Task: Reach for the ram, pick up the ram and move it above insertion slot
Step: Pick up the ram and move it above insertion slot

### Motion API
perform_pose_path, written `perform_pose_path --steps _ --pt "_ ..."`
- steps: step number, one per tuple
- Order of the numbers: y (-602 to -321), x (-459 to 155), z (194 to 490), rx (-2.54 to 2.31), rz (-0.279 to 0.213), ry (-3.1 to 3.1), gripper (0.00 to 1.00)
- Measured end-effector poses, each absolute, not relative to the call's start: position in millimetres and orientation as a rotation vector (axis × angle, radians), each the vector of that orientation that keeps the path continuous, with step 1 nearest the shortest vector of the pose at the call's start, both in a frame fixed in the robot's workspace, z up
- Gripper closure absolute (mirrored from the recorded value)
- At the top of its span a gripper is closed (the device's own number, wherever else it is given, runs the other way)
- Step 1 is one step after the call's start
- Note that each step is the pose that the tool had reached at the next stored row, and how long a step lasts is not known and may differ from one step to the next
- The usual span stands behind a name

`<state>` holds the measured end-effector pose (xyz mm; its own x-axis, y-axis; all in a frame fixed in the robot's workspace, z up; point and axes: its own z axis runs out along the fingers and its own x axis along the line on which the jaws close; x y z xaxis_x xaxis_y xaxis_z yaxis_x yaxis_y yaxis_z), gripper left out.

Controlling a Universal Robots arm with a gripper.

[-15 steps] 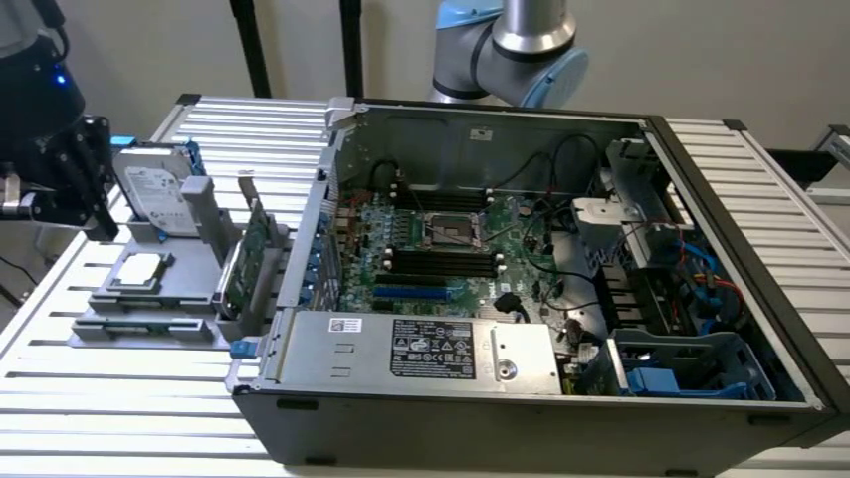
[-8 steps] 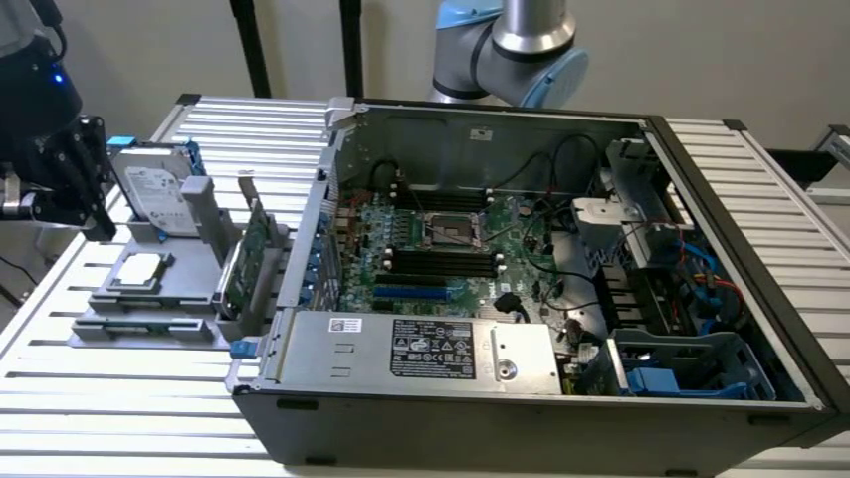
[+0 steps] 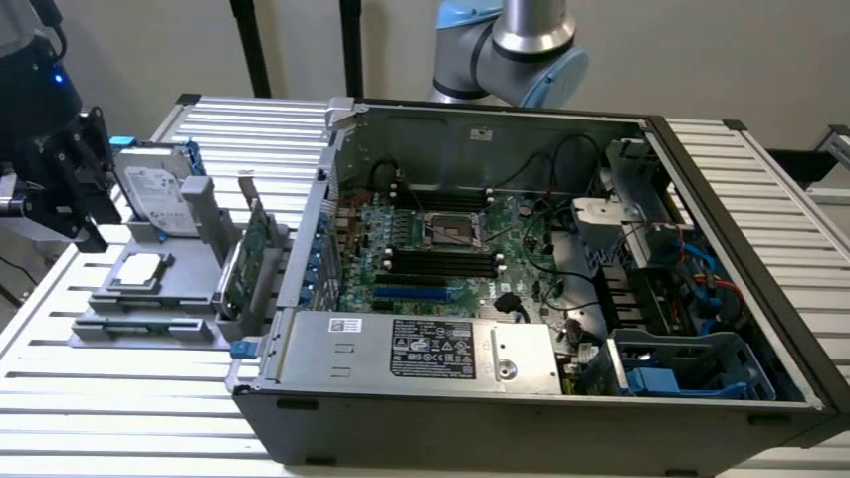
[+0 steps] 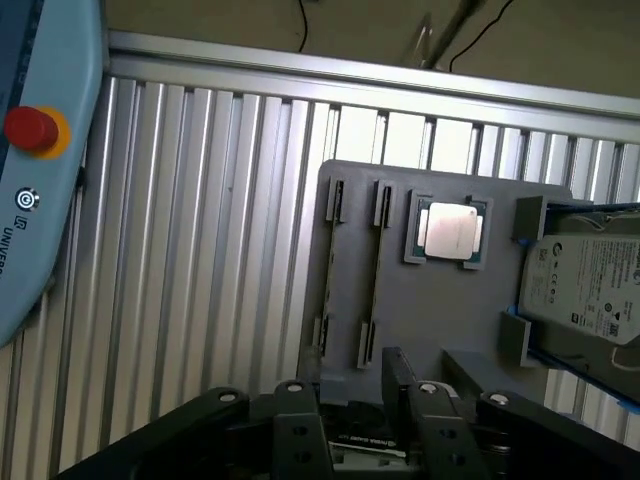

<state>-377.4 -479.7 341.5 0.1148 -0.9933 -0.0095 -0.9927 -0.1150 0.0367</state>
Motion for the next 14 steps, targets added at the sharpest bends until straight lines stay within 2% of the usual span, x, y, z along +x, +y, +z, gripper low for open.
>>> perform_pose_path --steps 1,14 --pt "-480 -377 341 2.330 -0.049 -2.076 0.58" --pt "-480 -399 318 2.324 -0.039 -2.091 0.58"
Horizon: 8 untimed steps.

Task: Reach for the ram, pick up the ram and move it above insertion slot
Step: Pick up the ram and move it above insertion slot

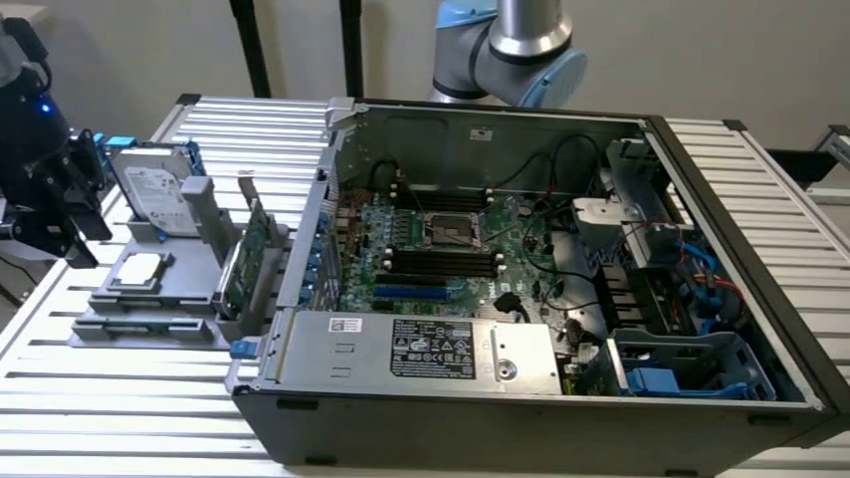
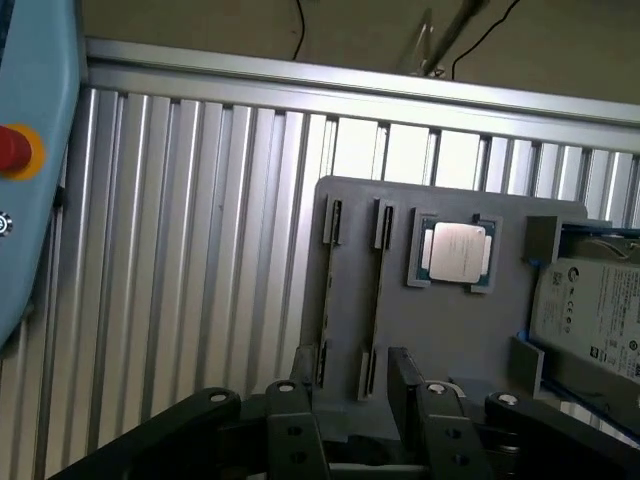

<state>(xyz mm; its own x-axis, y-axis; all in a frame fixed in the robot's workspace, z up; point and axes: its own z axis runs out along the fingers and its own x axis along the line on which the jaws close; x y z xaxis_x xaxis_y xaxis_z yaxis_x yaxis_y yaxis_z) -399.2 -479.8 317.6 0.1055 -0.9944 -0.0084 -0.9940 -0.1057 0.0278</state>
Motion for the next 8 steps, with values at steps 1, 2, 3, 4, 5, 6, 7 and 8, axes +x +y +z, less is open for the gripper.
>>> perform_pose_path --steps 1,2,3,4,5,6,7,8 --pt "-480 -401 316 2.323 -0.039 -2.093 0.58" --pt "-480 -403 314 2.322 -0.039 -2.094 0.58" --pt "-480 -403 312 2.322 -0.038 -2.095 0.58" --pt "-480 -404 310 2.322 -0.038 -2.094 0.58" --pt "-481 -404 308 2.322 -0.038 -2.094 0.58" --pt "-481 -404 306 2.322 -0.038 -2.095 0.58" --pt "-481 -404 305 2.322 -0.038 -2.095 0.58" --pt "-481 -404 303 2.322 -0.038 -2.095 0.58"
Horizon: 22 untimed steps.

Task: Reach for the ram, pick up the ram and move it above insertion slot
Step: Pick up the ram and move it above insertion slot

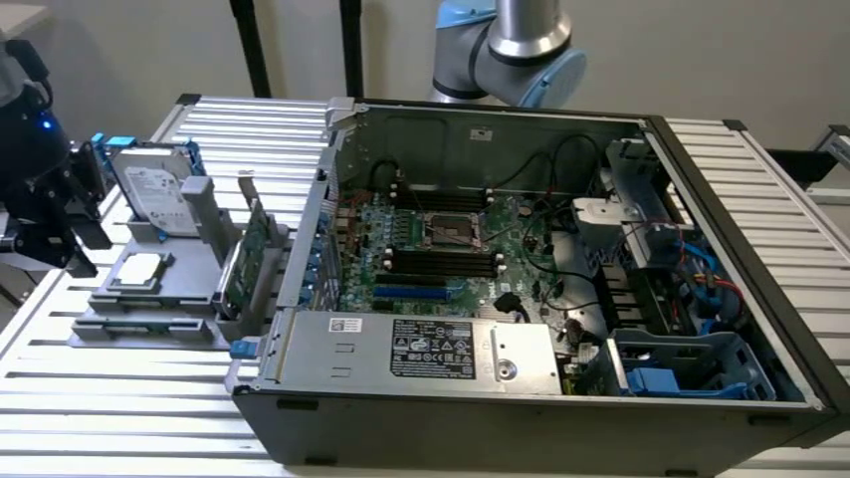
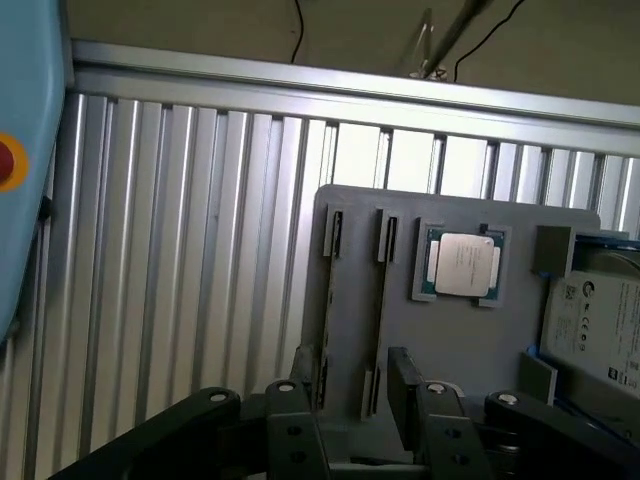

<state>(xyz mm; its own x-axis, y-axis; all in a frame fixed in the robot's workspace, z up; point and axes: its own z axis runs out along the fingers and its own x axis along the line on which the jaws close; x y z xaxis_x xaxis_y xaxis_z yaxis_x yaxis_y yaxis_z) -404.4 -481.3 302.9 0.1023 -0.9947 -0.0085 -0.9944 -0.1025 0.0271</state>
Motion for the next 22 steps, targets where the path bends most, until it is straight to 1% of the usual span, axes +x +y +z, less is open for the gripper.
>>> perform_pose_path --steps 22 --pt "-484 -404 263 2.322 -0.038 -2.095 0.58"
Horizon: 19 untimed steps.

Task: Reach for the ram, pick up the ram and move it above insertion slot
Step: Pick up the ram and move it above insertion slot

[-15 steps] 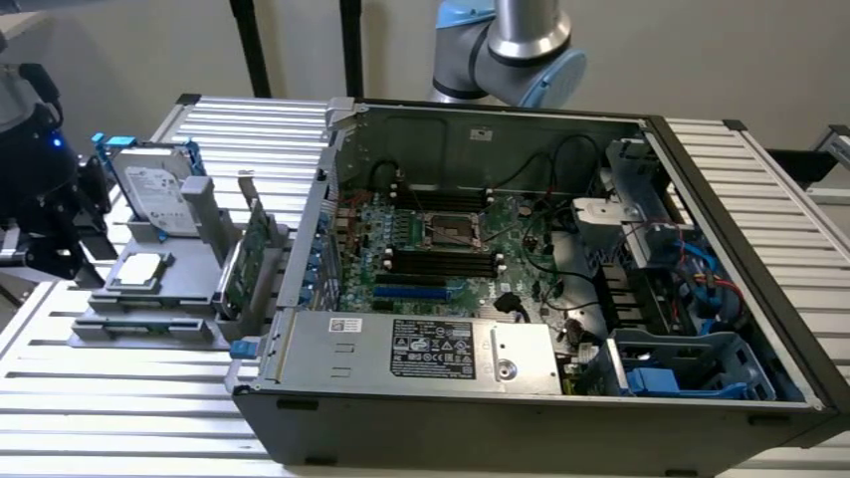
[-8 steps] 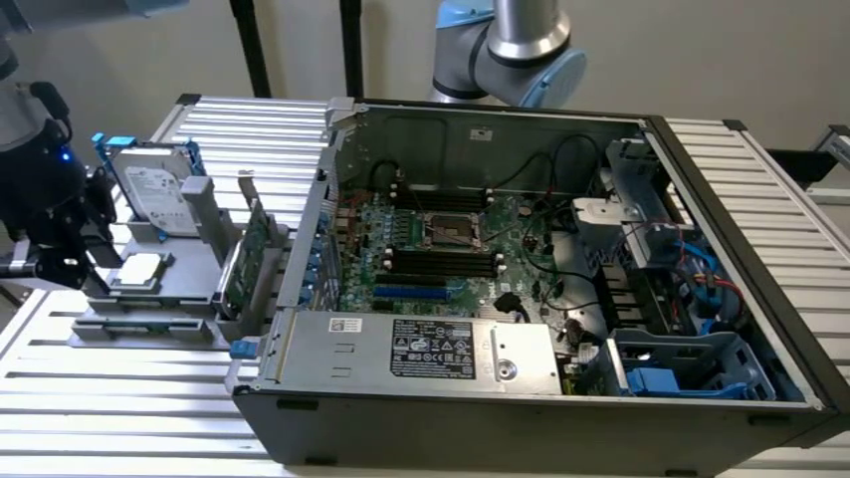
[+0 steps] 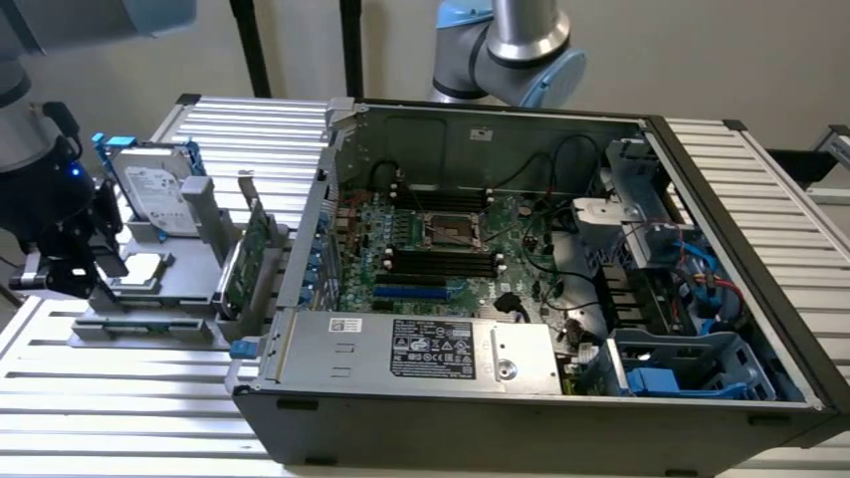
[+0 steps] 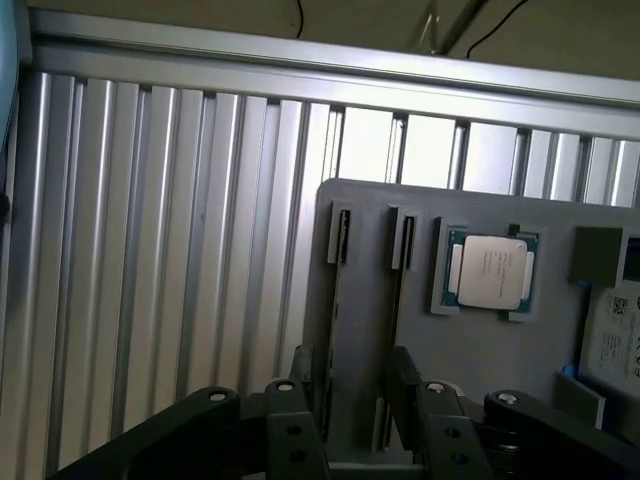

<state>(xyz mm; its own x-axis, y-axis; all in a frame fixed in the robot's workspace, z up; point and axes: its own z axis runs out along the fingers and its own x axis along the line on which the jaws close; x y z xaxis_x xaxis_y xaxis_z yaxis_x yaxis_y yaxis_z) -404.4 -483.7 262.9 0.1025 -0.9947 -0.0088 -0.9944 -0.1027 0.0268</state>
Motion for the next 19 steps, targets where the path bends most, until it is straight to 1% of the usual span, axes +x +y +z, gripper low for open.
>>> perform_pose_path --steps 19 --pt "-485 -402 228 2.323 -0.039 -2.096 0.58"
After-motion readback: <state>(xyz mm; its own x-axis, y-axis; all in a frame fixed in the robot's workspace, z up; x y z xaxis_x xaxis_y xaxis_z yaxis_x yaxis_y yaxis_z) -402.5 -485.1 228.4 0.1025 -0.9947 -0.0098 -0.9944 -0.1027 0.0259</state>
